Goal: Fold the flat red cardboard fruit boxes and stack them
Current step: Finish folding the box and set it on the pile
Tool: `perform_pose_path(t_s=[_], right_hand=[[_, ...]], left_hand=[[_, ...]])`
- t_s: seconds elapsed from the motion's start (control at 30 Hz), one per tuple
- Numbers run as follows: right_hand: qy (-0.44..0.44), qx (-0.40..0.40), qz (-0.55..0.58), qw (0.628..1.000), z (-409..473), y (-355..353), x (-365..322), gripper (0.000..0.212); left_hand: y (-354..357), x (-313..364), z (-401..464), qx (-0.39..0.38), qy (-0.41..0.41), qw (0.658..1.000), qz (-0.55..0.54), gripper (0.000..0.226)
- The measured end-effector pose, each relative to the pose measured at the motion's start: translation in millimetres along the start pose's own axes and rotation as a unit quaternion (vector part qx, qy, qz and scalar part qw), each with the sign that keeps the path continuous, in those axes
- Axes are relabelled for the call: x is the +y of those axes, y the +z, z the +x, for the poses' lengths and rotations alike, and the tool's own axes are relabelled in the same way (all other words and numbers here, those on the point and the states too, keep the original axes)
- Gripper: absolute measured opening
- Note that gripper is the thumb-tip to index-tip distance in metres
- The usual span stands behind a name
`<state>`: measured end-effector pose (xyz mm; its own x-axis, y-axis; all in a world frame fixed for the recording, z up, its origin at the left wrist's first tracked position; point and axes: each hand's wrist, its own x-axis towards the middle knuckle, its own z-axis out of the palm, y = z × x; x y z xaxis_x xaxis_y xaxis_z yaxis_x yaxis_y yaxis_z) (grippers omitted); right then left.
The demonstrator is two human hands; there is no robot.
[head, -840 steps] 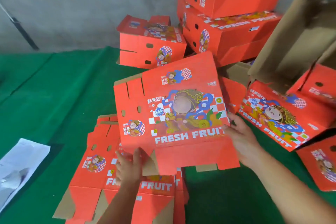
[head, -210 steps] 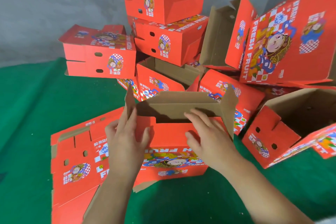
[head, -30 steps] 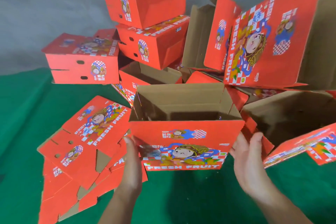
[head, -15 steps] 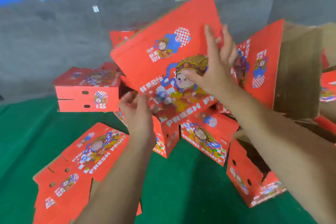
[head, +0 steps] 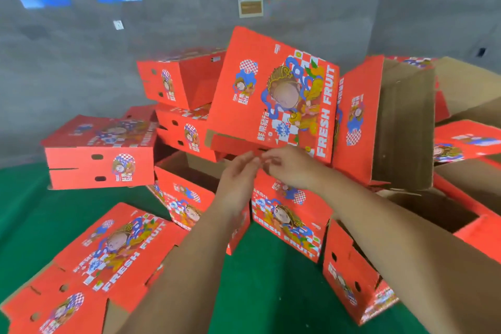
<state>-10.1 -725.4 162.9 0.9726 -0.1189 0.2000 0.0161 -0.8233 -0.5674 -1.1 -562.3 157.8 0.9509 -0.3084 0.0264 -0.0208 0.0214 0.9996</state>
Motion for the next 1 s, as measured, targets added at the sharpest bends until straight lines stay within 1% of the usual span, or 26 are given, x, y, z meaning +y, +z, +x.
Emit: perform_pose_path(t_s=[0.07,0.1,0.13,0.17,0.2,0.23,0.27,0.3,0.33,0.37,0.47,0.5,0.53,0.6,0.67,0.73,0.83,0.93,1.0], right_hand=[[0.035,0.07,0.067,0.995,10.1,-15.0,7.2,0.03],[0.052,0.105,0.091,0.989,14.1,-22.0,7.6,0.034],[0.058,0.13,0.1,0.985,18.7,-26.7,8.8,0.034],[0.063,0.143,0.105,0.982,22.7,-29.5,8.2,0.03],[0.079,0.13,0.119,0.981,26.6,-30.3,7.1,0.027],[0.107,0.098,0.139,0.98,28.9,-29.5,3.3,0.043],[0.136,0.059,0.151,0.977,30.2,-26.5,0.5,0.067],[0.148,0.03,0.144,0.978,32.5,-22.6,-0.5,0.083],[0.144,0.02,0.128,0.981,34.1,-18.9,-0.5,0.087],[0.13,0.029,0.123,0.983,33.8,-15.7,-0.9,0.079],[0.11,0.093,0.156,0.977,24.2,-9.7,-3.3,0.029],[0.109,0.112,0.174,0.972,18.2,-7.2,-5.3,0.02],[0.103,0.127,0.188,0.968,10.7,-5.3,-7.7,0.017],[0.081,0.155,0.203,0.964,-3.9,-0.4,-13.1,0.018],[0.061,0.169,0.205,0.962,-16.4,4.3,-17.3,0.019],[0.056,0.174,0.203,0.962,-24.6,7.8,-17.3,0.019],[0.057,0.174,0.196,0.963,-30.4,11.5,-13.0,0.017],[0.058,0.178,0.183,0.965,-36.8,19.2,-10.5,0.015],[0.049,0.176,0.182,0.966,-41.3,29.0,-12.1,0.016]], left_hand=[[1.1,-0.3,1.5,0.032,-0.018,0.998,-0.059,0.022],[1.2,0.8,1.7,0.039,-0.023,0.996,-0.078,0.02],[1.0,2.4,1.7,0.04,-0.023,0.995,-0.084,0.018],[1.3,3.4,2.1,0.04,-0.023,0.996,-0.082,0.017],[1.4,3.3,3.0,0.04,-0.022,0.996,-0.08,0.018],[2.0,4.5,2.9,0.037,-0.022,0.996,-0.079,0.02],[2.9,5.4,2.3,0.033,-0.022,0.996,-0.077,0.022],[4.1,6.2,1.0,0.027,-0.024,0.996,-0.077,0.024],[5.0,6.9,-0.6,0.022,-0.027,0.996,-0.079,0.024],[6.0,7.9,-3.1,0.019,-0.028,0.996,-0.083,0.024],[8.7,7.7,-7.0,0.011,-0.032,0.995,-0.097,0.022],[9.8,6.4,-7.3,0.012,-0.032,0.995,-0.096,0.023],[11.1,5.3,-7.3,0.015,-0.032,0.995,-0.093,0.025],[14.2,1.9,-7.4,0.025,-0.04,0.993,-0.109,0.03],[17.9,0.3,-8.9,0.035,-0.041,0.992,-0.117,0.029],[21.9,-2.9,-10.1,0.045,-0.038,0.993,-0.102,0.026],[26.6,-6.4,-13.1,0.049,-0.041,0.993,-0.099,0.028],[27.3,-12.3,-14.8,0.035,-0.032,0.995,-0.092,0.028],[26.0,-17.9,-17.7,0.04,-0.043,0.995,-0.084,0.029]])
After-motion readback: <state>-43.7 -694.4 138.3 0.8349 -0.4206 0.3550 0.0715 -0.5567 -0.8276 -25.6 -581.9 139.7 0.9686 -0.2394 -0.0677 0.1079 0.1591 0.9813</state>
